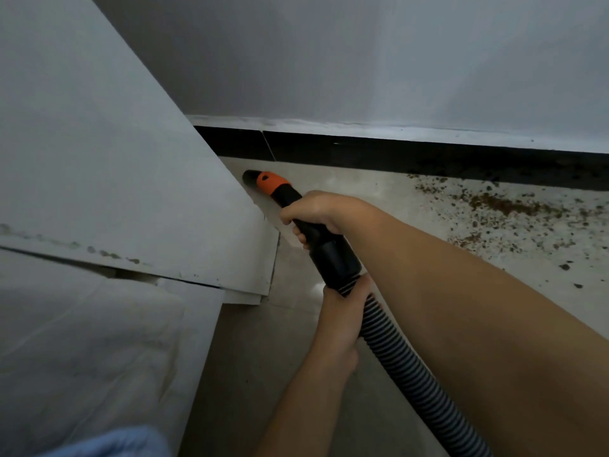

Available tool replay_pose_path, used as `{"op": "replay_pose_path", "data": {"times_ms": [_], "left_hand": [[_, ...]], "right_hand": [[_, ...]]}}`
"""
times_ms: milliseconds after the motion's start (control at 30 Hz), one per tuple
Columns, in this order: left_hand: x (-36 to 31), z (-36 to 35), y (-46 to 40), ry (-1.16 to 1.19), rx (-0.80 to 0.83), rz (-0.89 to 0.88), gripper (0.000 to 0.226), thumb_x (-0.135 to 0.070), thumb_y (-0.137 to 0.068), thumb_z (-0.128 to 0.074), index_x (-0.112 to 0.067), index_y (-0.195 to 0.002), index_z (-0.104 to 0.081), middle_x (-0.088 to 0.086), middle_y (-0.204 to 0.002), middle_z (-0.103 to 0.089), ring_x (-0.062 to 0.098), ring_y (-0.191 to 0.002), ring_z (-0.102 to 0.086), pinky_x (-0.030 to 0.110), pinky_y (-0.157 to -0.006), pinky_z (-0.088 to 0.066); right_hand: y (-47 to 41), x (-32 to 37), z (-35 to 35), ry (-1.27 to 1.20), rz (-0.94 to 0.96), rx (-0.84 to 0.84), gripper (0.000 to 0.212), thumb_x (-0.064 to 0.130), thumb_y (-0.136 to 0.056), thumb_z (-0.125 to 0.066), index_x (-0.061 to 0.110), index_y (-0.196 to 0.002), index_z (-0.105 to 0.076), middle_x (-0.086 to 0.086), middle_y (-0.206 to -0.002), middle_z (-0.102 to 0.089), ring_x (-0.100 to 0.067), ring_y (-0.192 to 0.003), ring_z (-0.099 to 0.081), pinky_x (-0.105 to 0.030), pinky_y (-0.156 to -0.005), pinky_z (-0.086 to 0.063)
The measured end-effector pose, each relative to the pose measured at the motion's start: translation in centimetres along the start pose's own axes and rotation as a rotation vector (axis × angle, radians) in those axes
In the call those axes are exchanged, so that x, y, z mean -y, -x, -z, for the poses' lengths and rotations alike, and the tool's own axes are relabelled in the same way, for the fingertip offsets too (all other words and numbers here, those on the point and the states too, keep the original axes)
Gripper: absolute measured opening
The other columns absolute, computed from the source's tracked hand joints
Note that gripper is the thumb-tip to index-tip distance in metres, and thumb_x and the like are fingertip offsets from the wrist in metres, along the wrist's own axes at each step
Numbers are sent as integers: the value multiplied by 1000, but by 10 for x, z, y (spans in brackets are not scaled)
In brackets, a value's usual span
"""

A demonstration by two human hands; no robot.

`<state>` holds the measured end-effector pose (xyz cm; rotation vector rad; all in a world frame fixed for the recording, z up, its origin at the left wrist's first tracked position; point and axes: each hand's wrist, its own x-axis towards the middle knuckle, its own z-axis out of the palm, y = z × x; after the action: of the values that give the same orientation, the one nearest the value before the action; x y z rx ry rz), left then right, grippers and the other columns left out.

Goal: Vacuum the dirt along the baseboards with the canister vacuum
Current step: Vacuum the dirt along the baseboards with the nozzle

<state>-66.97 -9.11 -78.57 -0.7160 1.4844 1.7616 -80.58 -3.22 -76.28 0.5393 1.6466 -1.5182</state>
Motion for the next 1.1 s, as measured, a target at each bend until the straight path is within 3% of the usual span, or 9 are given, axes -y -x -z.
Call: {"op": "replay_pose_path", "data": {"times_ms": [67,200,300,433,700,767,900,1000,1100], "left_hand": [[-1,-3,3,38,21,-18,33,-22,-88,-64,-12,-118,-56,3,-90,-66,18,-80,-63,30,-68,-51],[1,-12,7,110,36,-41,39,-24,-87,-66,-11,-122,-57,-4,-77,-62,16,-75,-58,30,-67,-47],[-8,-2,1,74,-58,-21,28,-19,-86,-65,-10,-112,-61,-1,-71,-61,15,-66,-57,27,-58,-45],[-22,21,-9,100,-159,-25,20,-15,-86,-65,-17,-106,-62,9,-91,-67,20,-75,-63,30,-64,-51],[-25,25,-5,83,-177,-18,21,-11,-87,-61,-2,-105,-60,3,-65,-54,10,-48,-51,18,-43,-41],[-22,19,-2,50,-150,-21,21,-12,-86,-63,-4,-105,-60,6,-71,-56,13,-56,-54,20,-46,-45],[3,-2,11,-34,-115,18,19,-12,-83,-66,-9,-101,-61,12,-91,-63,19,-74,-61,32,-71,-52],[30,-16,25,-94,-101,81,24,-11,-83,-66,-6,-106,-61,13,-88,-63,21,-71,-60,32,-70,-53],[55,-26,49,-167,-86,142,5,-7,-85,-61,-8,-89,-58,8,-72,-58,18,-60,-56,28,-60,-49]], "right_hand": [[1,4,-1,35,-26,60,7,6,-89,-54,6,-91,-48,-4,-57,-51,-12,-40,-50,-20,-42,-48],[2,11,-2,86,-83,126,5,7,-87,-55,7,-88,-51,-3,-48,-53,-12,-39,-50,-21,-46,-48],[-6,14,-9,38,-29,50,8,7,-87,-56,5,-91,-50,-5,-56,-53,-14,-44,-50,-24,-47,-48],[-25,23,-19,-84,82,-108,17,3,-88,-54,2,-102,-46,-9,-62,-49,-17,-48,-47,-29,-48,-45],[-29,30,-32,-15,109,-132,12,4,-90,-51,1,-101,-45,-9,-62,-49,-17,-48,-46,-28,-47,-44],[-22,23,-25,-25,85,-160,16,4,-88,-54,2,-102,-45,-9,-62,-50,-18,-49,-47,-30,-49,-46],[4,-14,-7,-89,51,-255,12,6,-87,-57,3,-94,-48,-9,-64,-52,-18,-49,-49,-26,-46,-45],[25,-52,2,-145,51,-390,13,10,-85,-60,5,-91,-49,-9,-64,-53,-18,-49,-50,-27,-48,-46],[49,-89,4,-182,30,-479,18,10,-84,-59,2,-97,-50,-10,-61,-53,-20,-46,-50,-28,-48,-45]]}}
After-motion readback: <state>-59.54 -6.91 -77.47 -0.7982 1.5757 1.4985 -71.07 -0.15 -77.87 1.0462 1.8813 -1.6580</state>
